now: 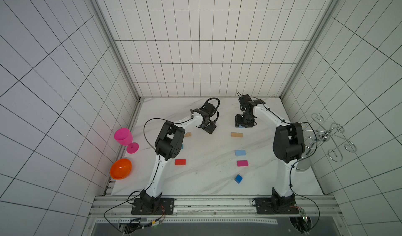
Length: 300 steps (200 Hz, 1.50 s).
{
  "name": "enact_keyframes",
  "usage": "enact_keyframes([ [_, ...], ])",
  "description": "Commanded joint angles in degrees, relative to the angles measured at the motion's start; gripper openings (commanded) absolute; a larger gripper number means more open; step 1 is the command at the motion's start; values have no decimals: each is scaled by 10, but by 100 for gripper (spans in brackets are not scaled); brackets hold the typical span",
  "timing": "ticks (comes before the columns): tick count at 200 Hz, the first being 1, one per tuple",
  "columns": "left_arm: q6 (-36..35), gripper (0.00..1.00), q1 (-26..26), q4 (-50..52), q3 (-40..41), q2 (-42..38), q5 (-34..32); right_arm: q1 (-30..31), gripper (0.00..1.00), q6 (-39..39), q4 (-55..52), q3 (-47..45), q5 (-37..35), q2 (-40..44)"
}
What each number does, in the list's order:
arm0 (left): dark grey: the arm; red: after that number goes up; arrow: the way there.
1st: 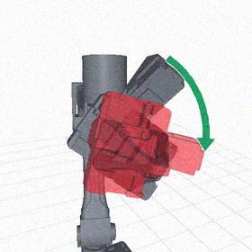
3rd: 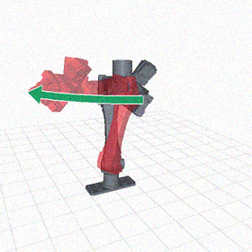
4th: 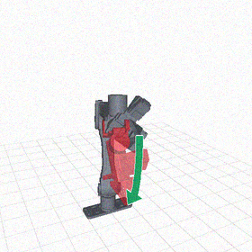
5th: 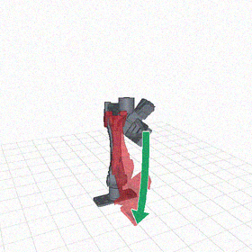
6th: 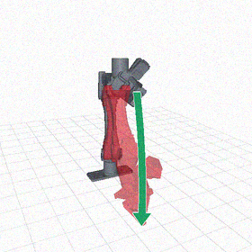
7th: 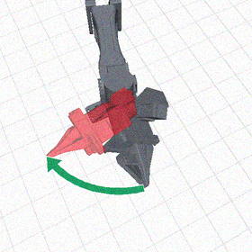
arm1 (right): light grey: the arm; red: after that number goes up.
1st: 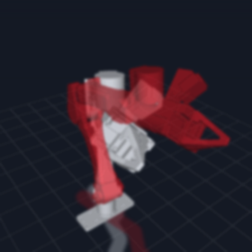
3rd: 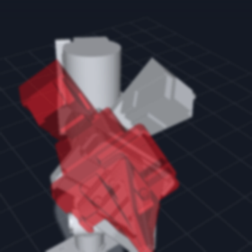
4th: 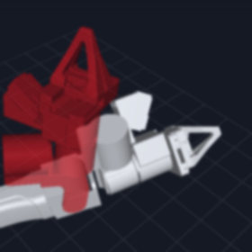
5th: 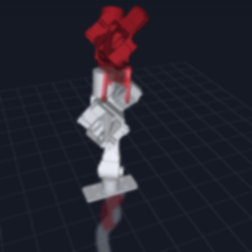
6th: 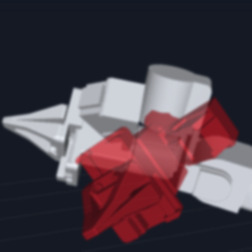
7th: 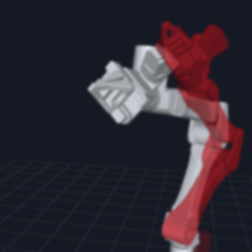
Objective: Assemble a heart with building blocks
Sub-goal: Assemble the building block at the center of the board.
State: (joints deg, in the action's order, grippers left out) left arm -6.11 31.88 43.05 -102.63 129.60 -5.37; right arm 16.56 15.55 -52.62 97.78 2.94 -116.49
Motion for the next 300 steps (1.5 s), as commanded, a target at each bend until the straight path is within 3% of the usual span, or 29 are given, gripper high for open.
enact_keyframes([
  [1, 32, 99, -17, -20, 26, -81, 12, 13, 42, -32, -12, 16, 2, 1],
  [38, 142, 99, -39, -101, 146, -213, 48, 43, 35, -95, -62, 111, -5, -69],
  [77, 202, 99, -59, -116, 242, -271, 66, 87, 33, -114, -93, 198, -27, -142],
  [154, 194, 99, -78, -118, 296, -311, 66, 122, 34, -154, -91, 256, -42, -205],
  [204, 184, 99, -89, -112, 306, -322, 70, 125, 34, -205, -48, 228, -60, -204],
  [300, 172, 99, -101, -109, 331, -333, 76, 129, 36, -249, -42, 257, -5, -237],
])
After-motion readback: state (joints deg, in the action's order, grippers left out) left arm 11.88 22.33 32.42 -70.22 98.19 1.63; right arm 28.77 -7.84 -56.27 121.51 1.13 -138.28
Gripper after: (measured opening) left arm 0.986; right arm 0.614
